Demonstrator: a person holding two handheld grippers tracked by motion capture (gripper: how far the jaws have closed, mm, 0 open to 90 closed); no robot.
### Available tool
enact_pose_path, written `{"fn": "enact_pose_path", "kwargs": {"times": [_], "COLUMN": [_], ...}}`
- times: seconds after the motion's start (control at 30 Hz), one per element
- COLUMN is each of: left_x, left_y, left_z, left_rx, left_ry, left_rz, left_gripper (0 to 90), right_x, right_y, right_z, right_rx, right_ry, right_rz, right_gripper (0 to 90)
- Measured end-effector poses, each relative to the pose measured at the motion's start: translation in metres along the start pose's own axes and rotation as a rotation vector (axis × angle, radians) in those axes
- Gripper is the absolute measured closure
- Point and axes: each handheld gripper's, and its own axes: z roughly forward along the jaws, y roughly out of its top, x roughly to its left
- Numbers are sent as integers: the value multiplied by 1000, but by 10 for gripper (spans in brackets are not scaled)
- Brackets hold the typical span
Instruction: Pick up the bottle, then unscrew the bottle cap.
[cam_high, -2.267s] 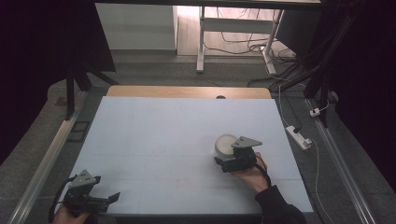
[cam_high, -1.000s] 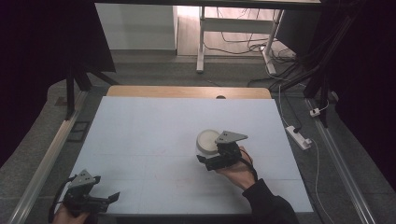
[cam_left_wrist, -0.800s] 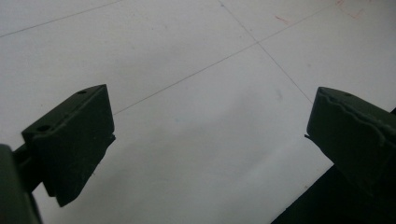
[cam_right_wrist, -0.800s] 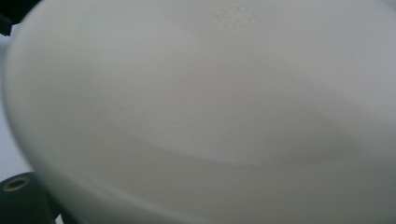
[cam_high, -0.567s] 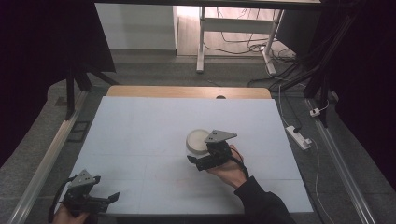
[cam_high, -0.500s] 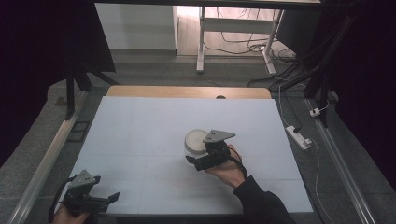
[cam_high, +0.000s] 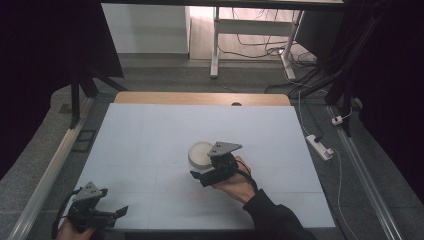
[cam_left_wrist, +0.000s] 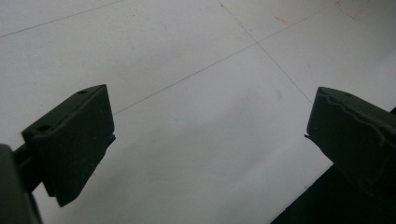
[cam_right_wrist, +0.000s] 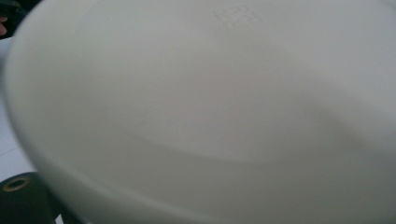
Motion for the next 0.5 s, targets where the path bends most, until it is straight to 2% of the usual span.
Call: {"fn": "enact_pose_path", "kwargs": {"times": [0.5], "left_x": [1], "left_y": [0], "left_z": [-3], "left_rx": [-17], "left_ry": [1], "left_rz": [-10], "left_gripper": [10], "right_x": [0], "right_y": [-1], "right_z": [-2], "right_rx": [0], "right_ry": [10], "right_rz": [3], "right_gripper": [65]}}
